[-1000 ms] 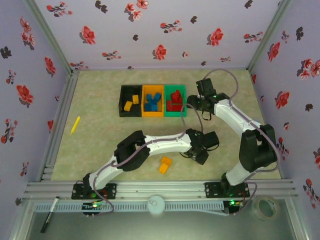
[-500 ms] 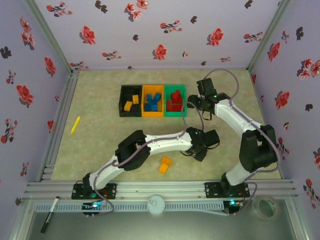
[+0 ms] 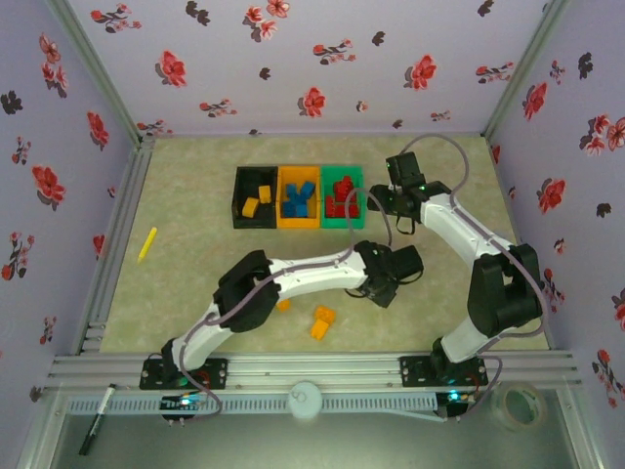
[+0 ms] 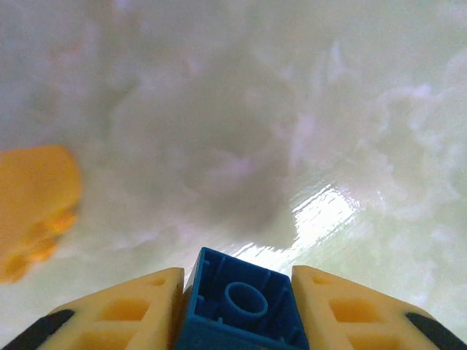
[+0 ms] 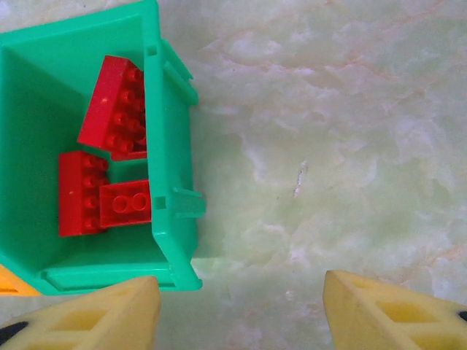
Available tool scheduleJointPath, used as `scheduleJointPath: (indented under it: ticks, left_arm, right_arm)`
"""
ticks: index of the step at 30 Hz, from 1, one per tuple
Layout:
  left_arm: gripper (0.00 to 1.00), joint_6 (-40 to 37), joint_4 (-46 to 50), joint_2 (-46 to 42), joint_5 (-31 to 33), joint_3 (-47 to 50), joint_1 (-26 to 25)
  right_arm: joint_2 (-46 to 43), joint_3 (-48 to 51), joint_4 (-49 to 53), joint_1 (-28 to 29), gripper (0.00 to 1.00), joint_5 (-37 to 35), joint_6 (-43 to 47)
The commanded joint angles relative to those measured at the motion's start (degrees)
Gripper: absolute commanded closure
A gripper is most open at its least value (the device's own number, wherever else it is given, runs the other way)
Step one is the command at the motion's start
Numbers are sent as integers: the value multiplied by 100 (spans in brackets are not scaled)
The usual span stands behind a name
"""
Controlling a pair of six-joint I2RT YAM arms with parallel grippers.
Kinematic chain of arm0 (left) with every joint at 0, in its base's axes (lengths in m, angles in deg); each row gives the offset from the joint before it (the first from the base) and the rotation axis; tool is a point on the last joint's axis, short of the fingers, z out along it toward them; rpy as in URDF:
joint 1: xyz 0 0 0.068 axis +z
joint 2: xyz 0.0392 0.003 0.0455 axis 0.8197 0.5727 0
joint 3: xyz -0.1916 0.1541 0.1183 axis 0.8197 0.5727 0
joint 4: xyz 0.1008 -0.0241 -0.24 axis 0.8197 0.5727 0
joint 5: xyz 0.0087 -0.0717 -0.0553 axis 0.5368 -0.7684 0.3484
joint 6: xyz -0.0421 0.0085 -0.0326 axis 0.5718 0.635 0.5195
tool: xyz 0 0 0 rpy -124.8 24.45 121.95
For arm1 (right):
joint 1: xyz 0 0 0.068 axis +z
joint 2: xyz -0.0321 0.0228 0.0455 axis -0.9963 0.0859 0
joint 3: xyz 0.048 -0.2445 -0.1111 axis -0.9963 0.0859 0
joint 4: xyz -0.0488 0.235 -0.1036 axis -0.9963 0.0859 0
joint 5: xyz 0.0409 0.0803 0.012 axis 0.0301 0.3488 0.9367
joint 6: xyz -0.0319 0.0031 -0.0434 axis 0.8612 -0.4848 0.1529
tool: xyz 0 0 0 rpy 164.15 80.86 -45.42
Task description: Sort the legos into containers by color
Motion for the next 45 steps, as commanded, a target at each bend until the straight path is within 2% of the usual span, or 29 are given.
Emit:
scheduleJointPath:
  ticks: [1, 9, 21, 27, 32, 40, 45]
  left_arm:
    - [66, -157, 24, -686, 289, 275, 187]
    - [67, -410, -5, -1356, 624, 747, 859]
    - [66, -982, -278, -1744, 780, 904, 2457]
    - [66, -1298, -212, -1212, 780, 252, 3079]
    - [66, -1578, -129, -447, 824, -626, 3358]
    - [66, -1651, 513, 796, 843, -2350, 3673]
    - [56, -1634, 689, 1028, 878, -2810, 3779]
  right_arm:
    - [-128, 80, 3, -107, 39, -62, 55]
    - [-223, 281, -20, -325, 39, -13, 49]
    - [-469, 571, -9, -356, 39, 57, 6]
    - [-618, 698, 15, -358, 40, 98, -31]
    - [-746, 807, 67, -350, 40, 119, -57]
    - [-985, 917, 195, -326, 40, 110, -32]
    - [-1019, 955, 218, -284, 40, 105, -31]
